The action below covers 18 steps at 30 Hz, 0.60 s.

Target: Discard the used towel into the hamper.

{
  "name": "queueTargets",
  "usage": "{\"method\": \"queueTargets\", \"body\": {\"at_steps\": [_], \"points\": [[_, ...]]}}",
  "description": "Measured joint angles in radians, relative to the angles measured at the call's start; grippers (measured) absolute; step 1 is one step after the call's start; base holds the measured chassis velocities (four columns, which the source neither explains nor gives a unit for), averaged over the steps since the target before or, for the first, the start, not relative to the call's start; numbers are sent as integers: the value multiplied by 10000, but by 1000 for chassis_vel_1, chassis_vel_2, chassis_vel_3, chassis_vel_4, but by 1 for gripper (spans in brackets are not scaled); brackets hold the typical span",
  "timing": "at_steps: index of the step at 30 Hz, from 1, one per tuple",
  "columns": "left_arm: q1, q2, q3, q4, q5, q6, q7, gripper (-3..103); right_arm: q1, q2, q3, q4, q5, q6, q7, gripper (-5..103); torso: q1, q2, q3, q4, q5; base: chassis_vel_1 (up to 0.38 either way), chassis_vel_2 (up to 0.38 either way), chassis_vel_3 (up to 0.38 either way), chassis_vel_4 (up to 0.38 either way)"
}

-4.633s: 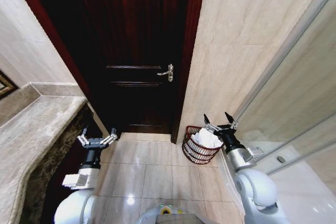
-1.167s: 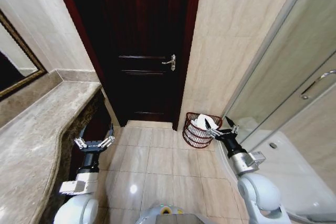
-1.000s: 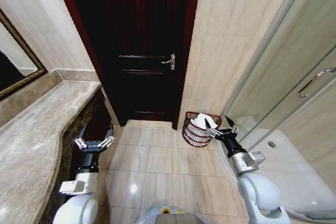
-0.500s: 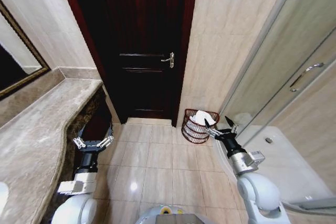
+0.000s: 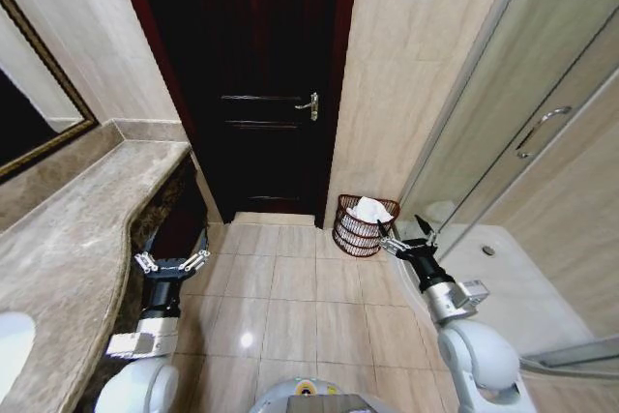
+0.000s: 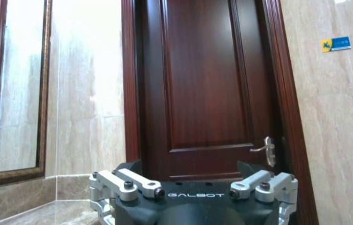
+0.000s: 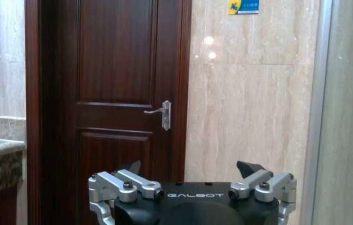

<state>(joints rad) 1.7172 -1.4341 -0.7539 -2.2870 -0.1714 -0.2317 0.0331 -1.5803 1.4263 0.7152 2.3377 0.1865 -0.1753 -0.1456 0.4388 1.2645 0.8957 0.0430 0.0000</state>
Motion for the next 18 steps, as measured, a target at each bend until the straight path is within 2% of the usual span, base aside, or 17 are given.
{"method": "queueTargets", "body": {"at_steps": [18], "points": [[-51, -1, 33, 12, -143, -143, -76, 100, -99, 2, -1, -61, 0, 124, -23, 100, 0, 0, 0, -2, 0, 74, -86, -81, 74]]}}
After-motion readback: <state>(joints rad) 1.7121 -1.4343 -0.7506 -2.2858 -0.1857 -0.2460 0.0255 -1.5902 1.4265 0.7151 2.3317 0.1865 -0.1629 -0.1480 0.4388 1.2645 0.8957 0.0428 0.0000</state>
